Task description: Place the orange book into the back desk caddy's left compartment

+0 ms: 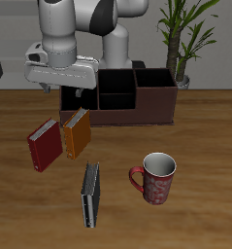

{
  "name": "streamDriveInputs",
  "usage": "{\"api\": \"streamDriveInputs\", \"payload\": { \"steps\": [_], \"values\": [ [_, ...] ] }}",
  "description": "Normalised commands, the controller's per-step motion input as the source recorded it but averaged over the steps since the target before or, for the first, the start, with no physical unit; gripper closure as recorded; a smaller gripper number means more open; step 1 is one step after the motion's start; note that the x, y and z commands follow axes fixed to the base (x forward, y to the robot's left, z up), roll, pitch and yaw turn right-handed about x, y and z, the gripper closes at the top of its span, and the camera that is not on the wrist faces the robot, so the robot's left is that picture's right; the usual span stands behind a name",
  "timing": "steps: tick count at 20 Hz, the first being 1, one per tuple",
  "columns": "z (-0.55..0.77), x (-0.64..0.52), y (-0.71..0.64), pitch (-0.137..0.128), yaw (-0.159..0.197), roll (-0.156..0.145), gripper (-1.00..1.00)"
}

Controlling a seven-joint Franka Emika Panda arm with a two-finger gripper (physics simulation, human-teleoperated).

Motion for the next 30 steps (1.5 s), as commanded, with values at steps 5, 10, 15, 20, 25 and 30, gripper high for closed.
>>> {"api": "streamDriveInputs", "payload": {
  "steps": [5, 10, 15, 20, 25, 30],
  "values": [
    [-0.22, -0.03, -0.16, 0.002, -0.030, -0.036, -1.00],
    [-0.29, -0.10, 0.17, 0.017, -0.044, 0.029, -1.00],
    [-0.15, -0.18, 0.29, -0.011, -0.047, 0.040, -1.00],
    [-0.15, -0.03, 0.08, -0.013, -0.028, -0.004, -1.00],
    [-0.21, -0.06, 0.11, -0.020, -0.029, 0.003, -1.00],
    [-0.19, 0.03, 0.07, 0.012, -0.004, 0.001, -1.00]
  ]
}}
